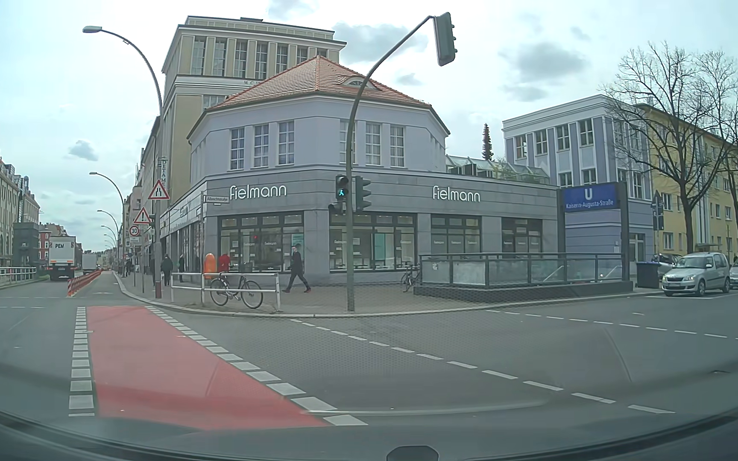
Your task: Follow the waypoints while adhering to traffic rules and regulations
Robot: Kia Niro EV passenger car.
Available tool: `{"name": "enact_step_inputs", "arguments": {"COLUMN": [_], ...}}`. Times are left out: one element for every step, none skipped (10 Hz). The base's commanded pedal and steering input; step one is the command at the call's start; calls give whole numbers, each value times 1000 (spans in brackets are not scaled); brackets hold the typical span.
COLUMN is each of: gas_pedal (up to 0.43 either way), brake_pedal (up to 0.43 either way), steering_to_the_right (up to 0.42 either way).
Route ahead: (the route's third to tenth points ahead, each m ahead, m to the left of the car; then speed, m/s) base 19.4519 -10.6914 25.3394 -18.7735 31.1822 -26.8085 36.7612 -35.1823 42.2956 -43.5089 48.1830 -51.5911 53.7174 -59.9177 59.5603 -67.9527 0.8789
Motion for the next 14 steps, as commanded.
{"name": "enact_step_inputs", "arguments": {"gas_pedal": [0,0,0,0,0,0,0,0,0,0,0,0,0,0], "brake_pedal": [85,79,43,0,0,0,0,0,0,0,0,0,0,0], "steering_to_the_right": [601,610,618,616,611,596,581,570,562,552,539,530,519,512]}}
